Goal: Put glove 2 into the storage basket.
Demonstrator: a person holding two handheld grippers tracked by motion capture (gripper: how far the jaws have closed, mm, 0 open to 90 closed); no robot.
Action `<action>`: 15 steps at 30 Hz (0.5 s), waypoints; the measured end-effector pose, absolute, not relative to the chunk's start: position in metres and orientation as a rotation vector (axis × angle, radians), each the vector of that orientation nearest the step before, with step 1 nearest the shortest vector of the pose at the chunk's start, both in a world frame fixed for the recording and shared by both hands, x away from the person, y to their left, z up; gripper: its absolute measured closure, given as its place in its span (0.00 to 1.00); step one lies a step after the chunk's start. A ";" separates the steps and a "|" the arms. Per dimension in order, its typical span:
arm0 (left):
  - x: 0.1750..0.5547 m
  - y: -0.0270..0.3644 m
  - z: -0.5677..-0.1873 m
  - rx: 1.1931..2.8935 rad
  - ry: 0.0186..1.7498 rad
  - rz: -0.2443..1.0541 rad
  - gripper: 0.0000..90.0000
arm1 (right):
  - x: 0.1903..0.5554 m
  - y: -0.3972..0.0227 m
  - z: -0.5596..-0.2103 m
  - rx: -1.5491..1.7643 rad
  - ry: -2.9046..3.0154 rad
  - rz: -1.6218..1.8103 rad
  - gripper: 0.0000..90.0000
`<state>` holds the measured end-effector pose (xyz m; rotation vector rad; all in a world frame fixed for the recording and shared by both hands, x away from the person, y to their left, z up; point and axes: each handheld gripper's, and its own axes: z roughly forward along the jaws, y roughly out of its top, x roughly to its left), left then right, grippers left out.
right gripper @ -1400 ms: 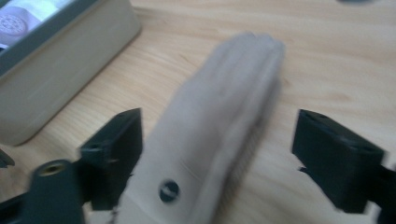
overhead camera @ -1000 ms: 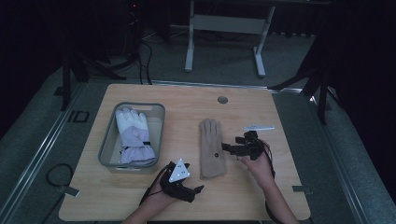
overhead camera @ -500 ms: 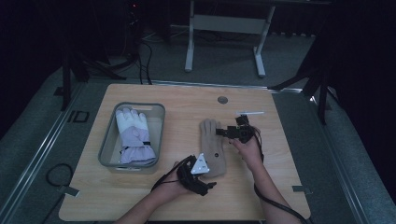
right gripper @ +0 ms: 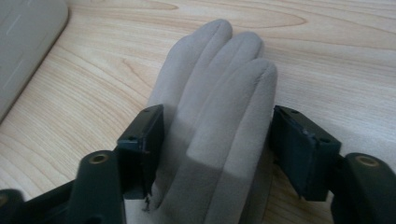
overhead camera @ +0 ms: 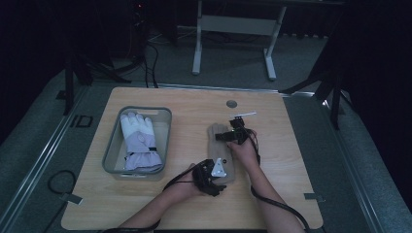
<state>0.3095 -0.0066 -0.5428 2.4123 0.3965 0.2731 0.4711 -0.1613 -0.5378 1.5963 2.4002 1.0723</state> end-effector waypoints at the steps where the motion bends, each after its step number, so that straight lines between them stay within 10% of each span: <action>1: 0.310 -0.007 -0.543 2.420 0.395 0.278 0.43 | 0.471 -0.161 -0.537 1.597 2.411 1.069 0.47; 10: 0.312 -0.010 -0.542 2.463 0.371 0.294 0.50 | 0.473 -0.161 -0.539 1.607 2.454 1.099 0.66; 15: 0.312 -0.011 -0.540 2.484 0.378 0.367 0.71 | 0.471 -0.160 -0.539 1.601 2.444 1.102 0.73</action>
